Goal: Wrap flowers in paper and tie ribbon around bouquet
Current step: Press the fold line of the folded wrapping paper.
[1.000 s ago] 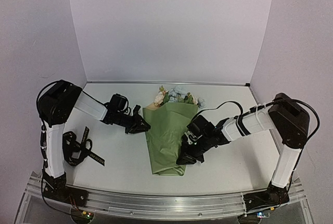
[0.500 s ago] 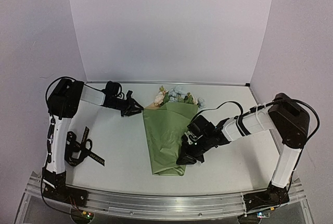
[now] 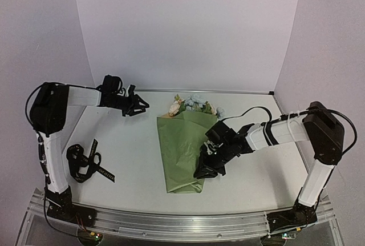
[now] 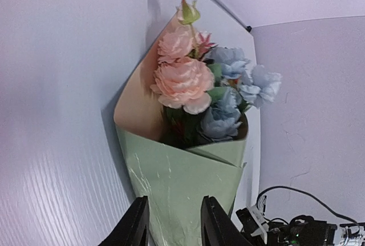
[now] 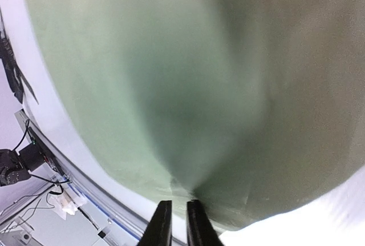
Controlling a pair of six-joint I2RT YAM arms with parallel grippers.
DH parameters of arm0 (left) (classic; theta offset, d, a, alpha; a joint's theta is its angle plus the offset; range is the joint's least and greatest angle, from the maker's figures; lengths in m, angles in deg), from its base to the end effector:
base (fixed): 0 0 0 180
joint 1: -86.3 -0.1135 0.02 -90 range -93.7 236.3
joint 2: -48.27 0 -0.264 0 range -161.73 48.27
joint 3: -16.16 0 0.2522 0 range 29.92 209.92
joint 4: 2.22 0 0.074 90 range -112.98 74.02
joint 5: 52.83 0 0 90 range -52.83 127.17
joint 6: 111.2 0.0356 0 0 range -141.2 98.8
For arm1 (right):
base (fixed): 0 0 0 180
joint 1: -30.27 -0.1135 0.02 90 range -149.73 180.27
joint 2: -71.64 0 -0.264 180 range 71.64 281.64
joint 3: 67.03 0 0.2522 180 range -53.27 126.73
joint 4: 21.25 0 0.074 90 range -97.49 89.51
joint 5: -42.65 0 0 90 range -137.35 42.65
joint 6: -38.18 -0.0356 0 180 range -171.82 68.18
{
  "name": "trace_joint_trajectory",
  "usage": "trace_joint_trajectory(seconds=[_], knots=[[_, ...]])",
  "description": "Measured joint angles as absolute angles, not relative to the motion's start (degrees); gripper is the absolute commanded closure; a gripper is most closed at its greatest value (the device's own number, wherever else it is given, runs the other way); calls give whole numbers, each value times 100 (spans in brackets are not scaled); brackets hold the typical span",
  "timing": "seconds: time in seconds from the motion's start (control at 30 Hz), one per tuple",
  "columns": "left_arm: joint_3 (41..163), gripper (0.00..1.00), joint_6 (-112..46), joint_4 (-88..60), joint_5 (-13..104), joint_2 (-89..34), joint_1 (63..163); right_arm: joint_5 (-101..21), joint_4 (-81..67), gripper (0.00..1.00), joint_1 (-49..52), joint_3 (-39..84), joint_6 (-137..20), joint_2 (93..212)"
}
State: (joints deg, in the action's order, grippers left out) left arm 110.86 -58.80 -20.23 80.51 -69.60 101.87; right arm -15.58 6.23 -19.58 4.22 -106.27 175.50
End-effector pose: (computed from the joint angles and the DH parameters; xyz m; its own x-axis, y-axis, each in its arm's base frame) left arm 0.4274 -0.1444 0.1819 -0.9252 -0.2028 -0.3206 0.1619 0.5531 -0.8173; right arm 0.2099 0.2778 0.1435 -0.9914 -0.1025 0.0814 -0.0215 0.7411 0.6710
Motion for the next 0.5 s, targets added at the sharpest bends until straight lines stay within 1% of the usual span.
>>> trace_joint_trajectory(seconds=[0.17,0.27,0.43,0.5], knots=[[9660,65,-5924,-1965,7535,-5129,10345,-1716,1046,82,-1958,800,-10536,17318],[9133,65,-5940,-2029,7206,-4466,10621,-1864,1229,81,-1952,965,-10456,17292],[8106,62,-6181,-2242,6492,-3556,11173,-2153,1571,81,-1954,1088,-10317,17292],[7640,63,-6306,-2321,6293,-3208,11232,-2260,1659,80,-1954,1093,-10270,17287]])
